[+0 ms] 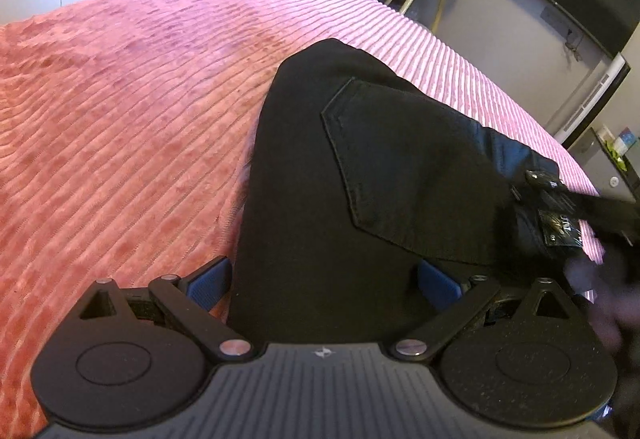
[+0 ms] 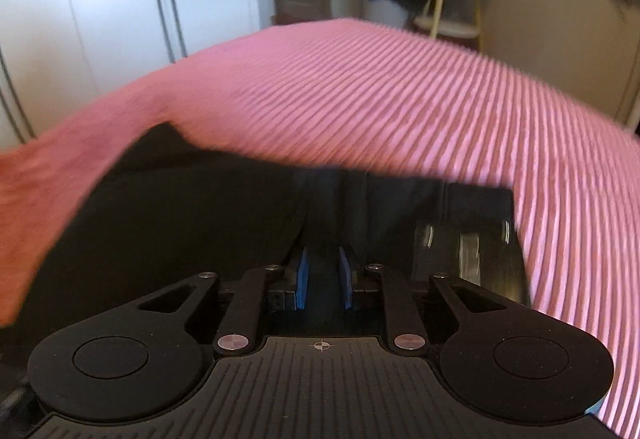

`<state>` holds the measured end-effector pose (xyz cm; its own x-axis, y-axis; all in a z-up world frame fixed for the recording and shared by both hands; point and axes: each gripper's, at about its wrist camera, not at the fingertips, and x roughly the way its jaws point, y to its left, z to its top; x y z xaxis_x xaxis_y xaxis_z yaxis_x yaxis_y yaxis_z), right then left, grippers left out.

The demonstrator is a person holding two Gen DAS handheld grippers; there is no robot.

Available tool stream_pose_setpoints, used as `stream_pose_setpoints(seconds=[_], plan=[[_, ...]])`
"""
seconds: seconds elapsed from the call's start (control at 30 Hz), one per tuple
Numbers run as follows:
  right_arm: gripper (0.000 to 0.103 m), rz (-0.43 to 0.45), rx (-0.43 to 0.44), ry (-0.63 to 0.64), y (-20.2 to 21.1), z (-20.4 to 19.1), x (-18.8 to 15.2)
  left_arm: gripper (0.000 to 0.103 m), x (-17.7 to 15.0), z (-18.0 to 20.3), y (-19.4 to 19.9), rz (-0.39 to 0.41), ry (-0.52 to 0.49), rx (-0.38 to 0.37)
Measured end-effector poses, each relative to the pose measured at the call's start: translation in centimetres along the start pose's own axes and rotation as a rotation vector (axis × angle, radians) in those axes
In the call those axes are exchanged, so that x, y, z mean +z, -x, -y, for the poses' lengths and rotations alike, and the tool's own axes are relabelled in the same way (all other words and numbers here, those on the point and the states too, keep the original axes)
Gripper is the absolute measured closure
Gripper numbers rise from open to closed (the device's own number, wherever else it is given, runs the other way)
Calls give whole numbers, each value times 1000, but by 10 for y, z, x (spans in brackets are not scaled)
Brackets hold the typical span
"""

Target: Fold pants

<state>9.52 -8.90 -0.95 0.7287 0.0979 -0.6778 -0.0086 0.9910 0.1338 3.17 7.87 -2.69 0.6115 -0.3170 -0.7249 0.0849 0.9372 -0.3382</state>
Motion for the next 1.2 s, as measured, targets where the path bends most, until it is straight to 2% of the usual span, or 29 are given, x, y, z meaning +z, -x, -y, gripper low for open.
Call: stream_pose_setpoints(seconds=[0.17, 0.23, 0.33, 0.37, 0.4, 0.5, 0.73, 0.8, 0.93, 0.97, 1.03, 1.07, 1.13, 1.2], plan=[[80, -47, 139, -219, 47, 21, -44, 4, 0, -3, 10, 30, 29, -9], [79, -30, 226, -384, 66, 39, -59, 4, 0, -8, 17, 41, 69, -33], [71, -51, 348, -591, 73, 64, -75, 4, -3, -9, 26, 60, 116, -86], [62, -59, 372, -633, 72, 68, -79, 4, -5, -9, 28, 59, 133, -104], [55, -71, 357, -648, 70, 70, -80, 4, -6, -7, 30, 69, 137, -96], [58, -75, 339, -689, 68, 72, -83, 4, -10, -7, 38, 88, 186, -88], [57, -41, 363, -806, 65, 87, -90, 4, -21, -28, 63, 193, 401, -178], [57, -37, 372, -835, 59, 89, -92, 4, -23, -27, 68, 224, 419, -184], [55, -44, 351, -852, 49, 88, -93, 4, -25, -13, 78, 256, 379, -169], [55, -41, 352, -847, 49, 89, -94, 4, -26, -11, 80, 261, 378, -185], [68, -44, 332, -824, 47, 87, -93, 4, -29, -6, 81, 258, 383, -232], [79, -51, 319, -817, 44, 87, -94, 4, -29, -3, 79, 245, 374, -247], [80, -46, 344, -848, 47, 92, -96, 4, -30, 5, 75, 218, 347, -230], [80, -29, 365, -862, 49, 94, -97, 4, -32, 7, 74, 210, 343, -256]])
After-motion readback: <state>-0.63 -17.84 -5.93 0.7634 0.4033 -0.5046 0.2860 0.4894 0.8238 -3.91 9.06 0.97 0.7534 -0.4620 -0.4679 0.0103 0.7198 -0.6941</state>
